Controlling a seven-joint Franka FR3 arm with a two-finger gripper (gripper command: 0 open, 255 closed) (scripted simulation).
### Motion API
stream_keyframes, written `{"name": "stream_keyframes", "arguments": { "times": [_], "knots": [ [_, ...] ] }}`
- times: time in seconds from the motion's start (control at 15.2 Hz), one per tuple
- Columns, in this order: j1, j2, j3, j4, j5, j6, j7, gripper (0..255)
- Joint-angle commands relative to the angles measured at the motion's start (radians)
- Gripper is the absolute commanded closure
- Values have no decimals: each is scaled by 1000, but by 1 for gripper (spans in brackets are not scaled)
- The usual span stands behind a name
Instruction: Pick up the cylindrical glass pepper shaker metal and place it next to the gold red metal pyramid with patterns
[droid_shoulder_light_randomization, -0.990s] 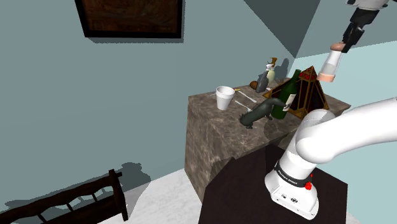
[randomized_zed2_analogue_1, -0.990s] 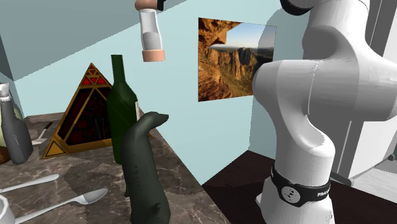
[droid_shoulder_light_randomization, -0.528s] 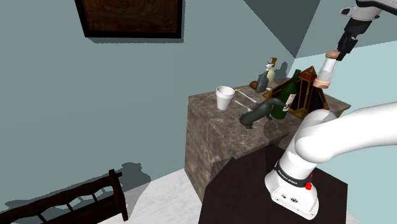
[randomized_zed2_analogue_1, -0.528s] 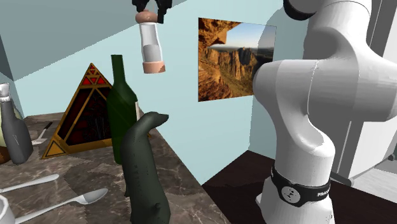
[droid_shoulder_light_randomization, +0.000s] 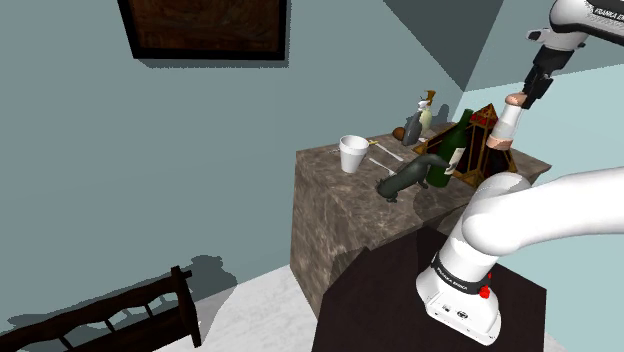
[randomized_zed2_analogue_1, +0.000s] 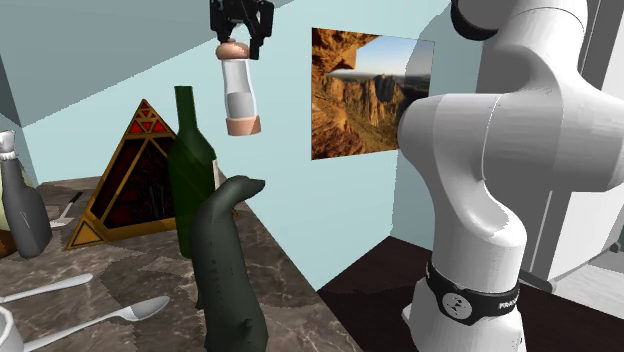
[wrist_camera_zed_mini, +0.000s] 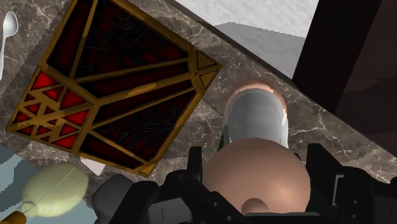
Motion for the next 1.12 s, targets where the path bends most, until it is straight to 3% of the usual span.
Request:
{"name": "stream_keyframes", "arguments": {
  "times": [0.0, 1.06],
  "knots": [
    [-7, -12, -7, -32, -10, 22, 8, 255],
    [-45, -78, -94, -241, -98, 180, 55, 255]
  ]
}}
